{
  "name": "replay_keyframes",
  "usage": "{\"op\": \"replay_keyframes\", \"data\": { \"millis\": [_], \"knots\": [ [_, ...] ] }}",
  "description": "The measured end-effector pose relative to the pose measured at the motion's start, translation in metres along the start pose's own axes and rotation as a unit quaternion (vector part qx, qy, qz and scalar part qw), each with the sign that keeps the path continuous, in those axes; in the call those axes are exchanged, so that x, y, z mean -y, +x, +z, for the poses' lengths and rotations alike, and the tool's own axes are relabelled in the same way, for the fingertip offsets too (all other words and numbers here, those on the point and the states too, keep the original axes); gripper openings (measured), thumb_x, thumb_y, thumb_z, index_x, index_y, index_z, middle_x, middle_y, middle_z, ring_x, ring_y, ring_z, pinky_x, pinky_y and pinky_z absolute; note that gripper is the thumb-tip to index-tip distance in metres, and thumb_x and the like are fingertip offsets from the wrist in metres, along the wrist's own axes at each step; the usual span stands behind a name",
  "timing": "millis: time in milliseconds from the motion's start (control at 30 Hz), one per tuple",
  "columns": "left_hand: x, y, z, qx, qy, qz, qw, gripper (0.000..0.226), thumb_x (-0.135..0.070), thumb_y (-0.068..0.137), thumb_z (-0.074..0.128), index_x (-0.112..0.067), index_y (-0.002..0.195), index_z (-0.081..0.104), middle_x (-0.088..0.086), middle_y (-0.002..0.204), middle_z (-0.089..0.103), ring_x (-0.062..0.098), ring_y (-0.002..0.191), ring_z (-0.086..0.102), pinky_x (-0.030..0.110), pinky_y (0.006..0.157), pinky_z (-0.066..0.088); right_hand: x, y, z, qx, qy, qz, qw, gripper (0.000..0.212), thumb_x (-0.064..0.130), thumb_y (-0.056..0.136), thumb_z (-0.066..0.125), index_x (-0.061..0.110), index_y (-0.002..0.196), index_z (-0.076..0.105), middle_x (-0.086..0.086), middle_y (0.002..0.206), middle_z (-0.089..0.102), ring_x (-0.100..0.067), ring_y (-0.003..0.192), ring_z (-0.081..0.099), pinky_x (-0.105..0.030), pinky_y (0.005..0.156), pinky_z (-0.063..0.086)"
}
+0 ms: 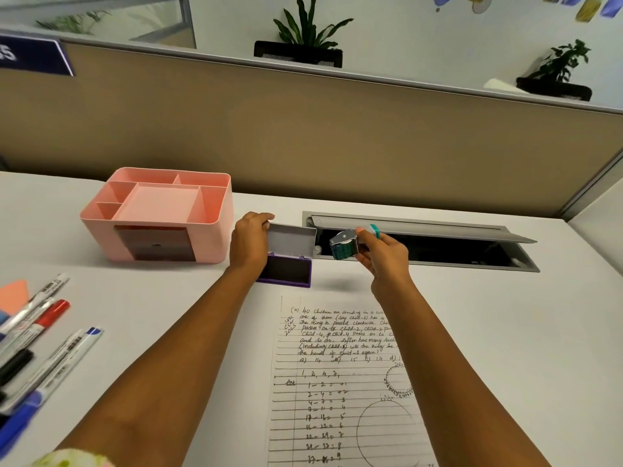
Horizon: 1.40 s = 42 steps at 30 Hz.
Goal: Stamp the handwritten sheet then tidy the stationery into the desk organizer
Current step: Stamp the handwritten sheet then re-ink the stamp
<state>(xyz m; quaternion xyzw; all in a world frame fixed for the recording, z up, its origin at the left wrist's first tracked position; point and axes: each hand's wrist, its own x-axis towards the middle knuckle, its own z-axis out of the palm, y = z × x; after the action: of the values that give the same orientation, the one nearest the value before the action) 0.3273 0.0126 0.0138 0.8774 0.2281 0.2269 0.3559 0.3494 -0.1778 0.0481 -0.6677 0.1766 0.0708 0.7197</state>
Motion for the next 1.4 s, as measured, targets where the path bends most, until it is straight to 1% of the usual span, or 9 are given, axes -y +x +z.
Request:
{"op": "replay_keyframes", "data": {
  "millis": [233,433,633,700,800,933,1067,1300,1400],
  "knots": [
    [0.002,-0.021,-0.013,-0.002,-0.019,0.01,1.0,0.03,-0.002,0.092,0.049,-0.003,0.12,0.06,0.014,0.126,0.06,0.03,0.114,0.056,0.034,0.103,0.042,0.006,-0.01,-0.001,0.011,0.017,-0.006,1.0,0.047,0.02,0.083,0.07,0.004,0.125,0.055,-0.014,0.118,0.064,-0.024,0.105,0.064,-0.03,0.09,0.054],
    [0.008,-0.038,-0.021,-0.004,-0.036,0.048,0.998,0.028,-0.003,0.091,0.052,-0.002,0.117,0.062,0.015,0.123,0.062,0.03,0.112,0.058,0.031,0.102,0.042,0.009,-0.017,-0.002,0.018,0.029,-0.011,0.999,0.041,0.017,0.083,0.07,0.003,0.119,0.057,-0.014,0.115,0.065,-0.022,0.1,0.065,-0.027,0.086,0.054],
    [0.021,-0.059,-0.027,0.011,-0.039,0.078,0.996,0.028,-0.004,0.09,0.053,-0.001,0.116,0.063,0.016,0.121,0.064,0.029,0.112,0.06,0.027,0.098,0.041,0.009,-0.019,-0.001,0.018,0.029,-0.012,0.999,0.046,0.017,0.082,0.07,0.002,0.123,0.056,-0.015,0.117,0.064,-0.024,0.104,0.065,-0.026,0.083,0.054],
    [0.025,-0.063,-0.029,0.015,-0.042,0.082,0.996,0.027,-0.002,0.089,0.055,0.0,0.114,0.064,0.016,0.119,0.065,0.03,0.11,0.061,0.029,0.099,0.043,0.009,-0.02,-0.001,0.017,0.031,-0.015,0.999,0.046,0.017,0.082,0.071,0.002,0.123,0.057,-0.015,0.118,0.064,-0.024,0.104,0.065,-0.026,0.083,0.054],
    [0.029,-0.072,-0.03,0.025,-0.039,0.077,0.996,0.027,-0.002,0.088,0.056,-0.001,0.113,0.065,0.015,0.118,0.066,0.029,0.109,0.061,0.034,0.1,0.045,0.007,-0.021,0.0,0.016,0.032,-0.015,0.999,0.047,0.016,0.08,0.072,0.003,0.123,0.056,-0.015,0.119,0.063,-0.024,0.104,0.065,-0.025,0.083,0.054],
    [0.035,-0.081,-0.031,0.029,-0.036,0.088,0.995,0.024,0.002,0.086,0.057,-0.002,0.107,0.067,0.014,0.114,0.068,0.028,0.105,0.063,0.033,0.098,0.045,0.001,-0.023,0.002,0.013,0.029,-0.012,0.999,0.049,0.017,0.079,0.074,0.004,0.123,0.056,-0.015,0.119,0.063,-0.023,0.103,0.066,-0.023,0.081,0.053],
    [0.038,-0.086,-0.03,0.041,-0.037,0.076,0.996,0.024,0.0,0.087,0.056,-0.001,0.108,0.067,0.015,0.117,0.066,0.029,0.107,0.062,0.035,0.1,0.045,0.0,-0.025,0.001,0.008,0.027,-0.011,1.0,0.047,0.016,0.08,0.072,0.005,0.123,0.056,-0.015,0.119,0.063,-0.025,0.105,0.065,-0.024,0.081,0.053],
    [0.042,-0.087,-0.028,0.05,-0.057,0.062,0.995,0.025,0.001,0.086,0.057,-0.002,0.108,0.067,0.014,0.118,0.066,0.027,0.108,0.061,0.034,0.103,0.044,-0.001,-0.026,-0.001,0.006,0.022,-0.008,1.0,0.046,0.015,0.08,0.072,0.005,0.122,0.056,-0.014,0.12,0.063,-0.025,0.106,0.064,-0.025,0.082,0.054],
    [0.044,-0.088,-0.028,0.058,-0.055,0.064,0.995,0.026,0.003,0.085,0.057,-0.001,0.109,0.067,0.014,0.119,0.065,0.027,0.108,0.061,0.027,0.1,0.042,-0.002,-0.028,0.001,0.003,0.012,-0.01,1.0,0.045,0.015,0.08,0.072,0.006,0.121,0.056,-0.014,0.119,0.062,-0.025,0.108,0.063,-0.027,0.087,0.054]
  ]
}}
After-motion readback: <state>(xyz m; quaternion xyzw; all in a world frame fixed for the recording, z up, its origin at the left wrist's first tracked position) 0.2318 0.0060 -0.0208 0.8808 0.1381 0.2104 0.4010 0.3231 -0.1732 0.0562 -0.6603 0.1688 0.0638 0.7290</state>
